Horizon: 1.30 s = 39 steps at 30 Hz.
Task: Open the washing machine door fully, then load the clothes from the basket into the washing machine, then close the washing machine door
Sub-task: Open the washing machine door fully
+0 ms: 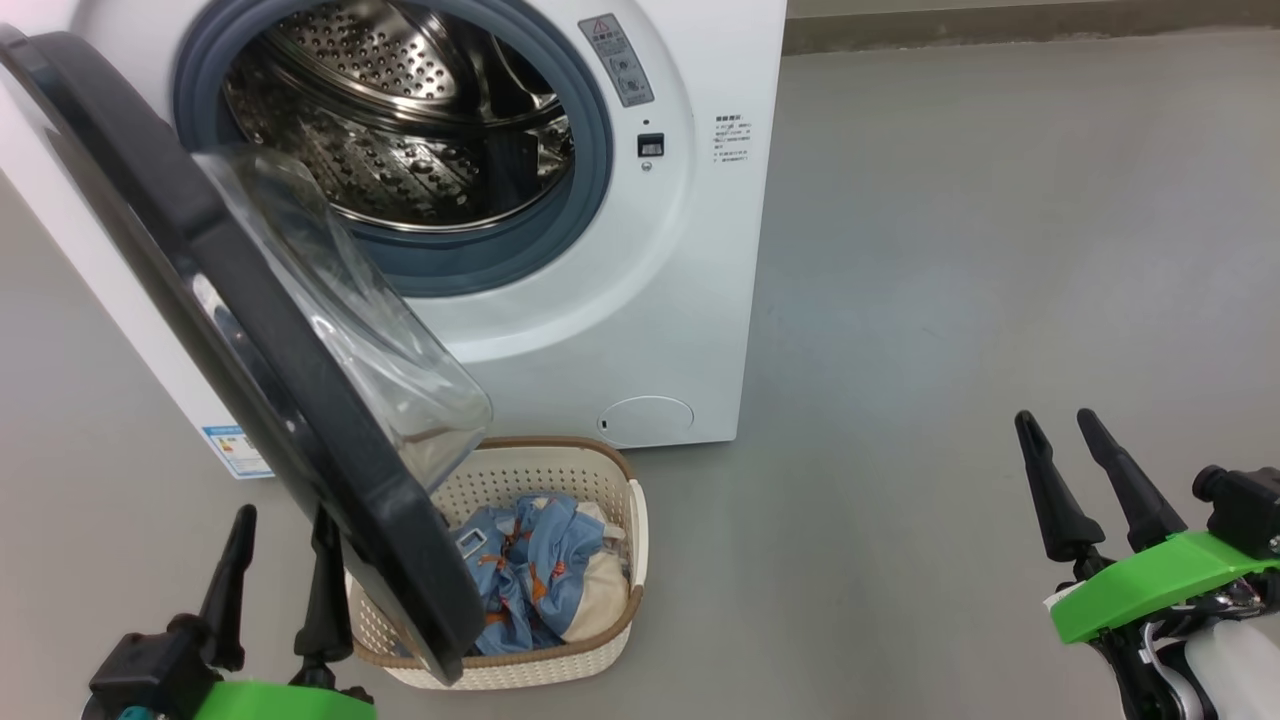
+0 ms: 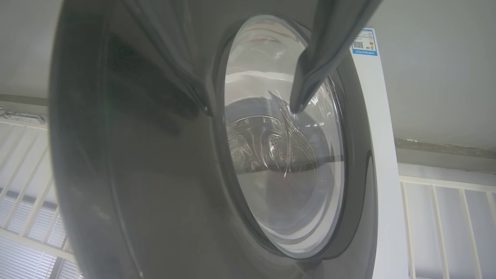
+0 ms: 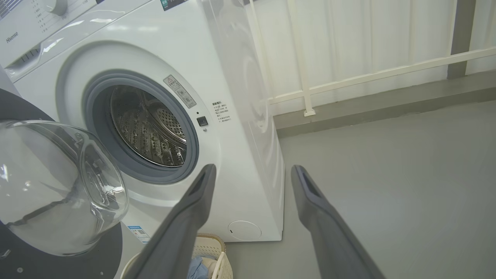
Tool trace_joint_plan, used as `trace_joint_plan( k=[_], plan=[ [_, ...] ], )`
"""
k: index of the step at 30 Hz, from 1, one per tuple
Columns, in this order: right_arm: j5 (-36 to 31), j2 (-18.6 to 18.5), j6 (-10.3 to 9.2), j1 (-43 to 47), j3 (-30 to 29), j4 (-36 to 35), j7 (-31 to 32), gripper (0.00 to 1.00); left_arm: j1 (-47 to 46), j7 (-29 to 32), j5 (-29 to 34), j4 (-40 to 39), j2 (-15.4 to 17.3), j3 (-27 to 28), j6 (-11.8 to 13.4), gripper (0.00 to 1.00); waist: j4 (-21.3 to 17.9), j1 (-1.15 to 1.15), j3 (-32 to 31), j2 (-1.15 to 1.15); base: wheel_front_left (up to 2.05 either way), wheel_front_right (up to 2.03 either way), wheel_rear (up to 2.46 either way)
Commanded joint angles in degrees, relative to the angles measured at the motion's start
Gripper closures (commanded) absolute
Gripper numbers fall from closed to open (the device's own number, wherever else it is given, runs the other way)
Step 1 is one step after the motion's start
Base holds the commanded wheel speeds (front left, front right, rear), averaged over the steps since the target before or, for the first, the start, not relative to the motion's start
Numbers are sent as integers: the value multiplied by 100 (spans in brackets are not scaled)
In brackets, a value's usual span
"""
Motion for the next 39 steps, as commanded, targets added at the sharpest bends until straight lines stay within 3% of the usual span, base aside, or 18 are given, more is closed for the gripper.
trace_joint_plan(
  k=[1, 14, 39],
  plan=[
    [-115, -26, 33, 27, 16, -27, -71, 0, -66, -36, -21, -167, 71, 169, 46, 0, 11, 0, -15, 0, 0, 0, 0],
    [-1464, 498, 33, -38, -506, 335, -75, 0, 17, -3, -71, -204, 56, 105, 125, 0, 32, 0, -129, 0, 0, 0, 0],
    [-1644, 570, 33, -46, -542, 189, -75, 0, -94, 5, -138, -106, 146, 39, 161, 0, 148, 0, -138, 0, 0, 0, 0]
  ],
)
